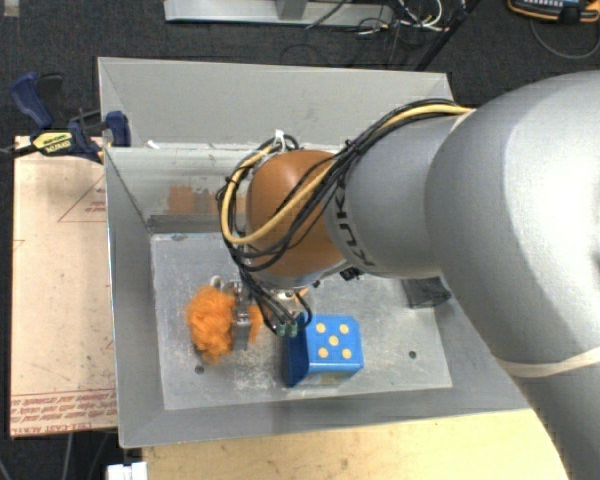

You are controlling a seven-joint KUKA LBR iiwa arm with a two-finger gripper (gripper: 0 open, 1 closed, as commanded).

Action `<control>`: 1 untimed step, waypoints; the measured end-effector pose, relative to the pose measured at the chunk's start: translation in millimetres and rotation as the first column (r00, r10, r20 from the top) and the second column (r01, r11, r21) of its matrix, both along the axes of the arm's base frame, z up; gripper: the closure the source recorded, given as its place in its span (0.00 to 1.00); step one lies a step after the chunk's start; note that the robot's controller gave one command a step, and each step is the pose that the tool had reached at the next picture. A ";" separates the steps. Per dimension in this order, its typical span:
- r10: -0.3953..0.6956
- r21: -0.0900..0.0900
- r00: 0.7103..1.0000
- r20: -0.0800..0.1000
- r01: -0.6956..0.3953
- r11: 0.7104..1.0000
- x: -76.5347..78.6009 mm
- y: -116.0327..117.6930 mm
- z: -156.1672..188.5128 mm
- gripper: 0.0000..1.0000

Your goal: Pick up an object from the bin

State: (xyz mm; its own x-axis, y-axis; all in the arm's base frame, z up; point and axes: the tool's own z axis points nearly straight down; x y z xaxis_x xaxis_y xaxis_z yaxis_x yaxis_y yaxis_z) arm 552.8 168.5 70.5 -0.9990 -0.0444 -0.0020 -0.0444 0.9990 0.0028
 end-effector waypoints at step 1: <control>0.004 0.003 1.000 0.009 -0.004 1.000 4.3 -1.5 163.6 1.00</control>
Offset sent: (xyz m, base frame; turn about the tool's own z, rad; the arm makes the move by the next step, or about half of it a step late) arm 0.0000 0.0000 0.0000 0.0000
